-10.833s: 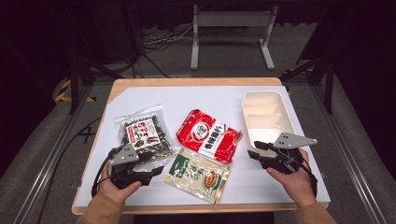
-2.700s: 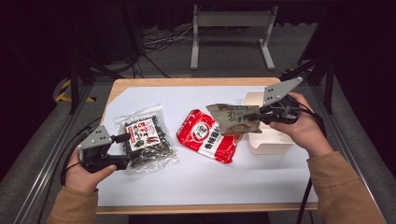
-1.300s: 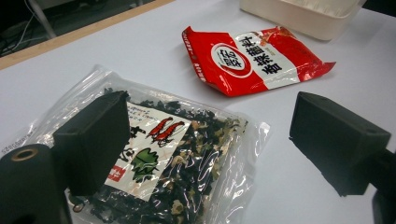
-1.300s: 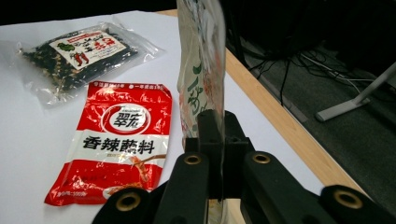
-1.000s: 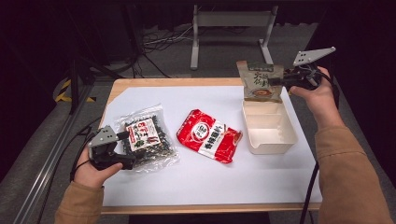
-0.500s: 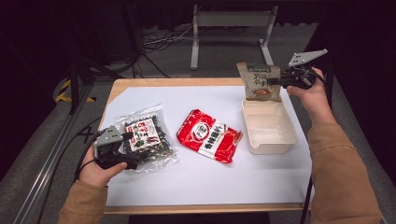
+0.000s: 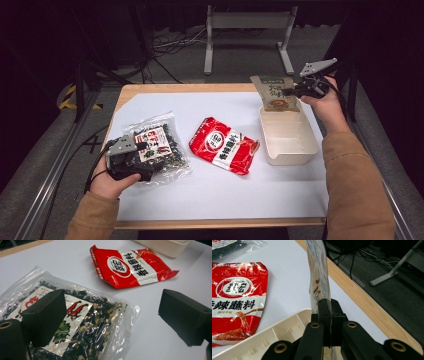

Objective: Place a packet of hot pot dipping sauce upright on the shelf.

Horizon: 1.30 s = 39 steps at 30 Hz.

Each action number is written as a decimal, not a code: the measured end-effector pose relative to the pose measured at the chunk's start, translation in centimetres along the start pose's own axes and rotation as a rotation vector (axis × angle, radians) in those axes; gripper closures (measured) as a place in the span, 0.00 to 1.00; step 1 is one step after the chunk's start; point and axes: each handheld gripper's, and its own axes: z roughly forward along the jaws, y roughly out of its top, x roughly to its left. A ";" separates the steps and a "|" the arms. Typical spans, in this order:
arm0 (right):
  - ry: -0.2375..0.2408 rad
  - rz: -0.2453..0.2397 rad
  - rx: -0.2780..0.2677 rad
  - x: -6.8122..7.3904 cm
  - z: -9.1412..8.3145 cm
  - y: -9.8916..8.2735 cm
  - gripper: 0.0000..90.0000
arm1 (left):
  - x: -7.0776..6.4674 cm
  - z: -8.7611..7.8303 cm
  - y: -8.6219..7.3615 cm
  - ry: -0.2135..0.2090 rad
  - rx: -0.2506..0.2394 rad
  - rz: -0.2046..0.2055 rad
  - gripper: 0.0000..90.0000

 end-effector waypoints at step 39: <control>-0.129 0.085 0.089 -0.3 0.6 -2.8 0.96 | -0.2 0.1 0.2 -0.018 -0.023 0.006 0.10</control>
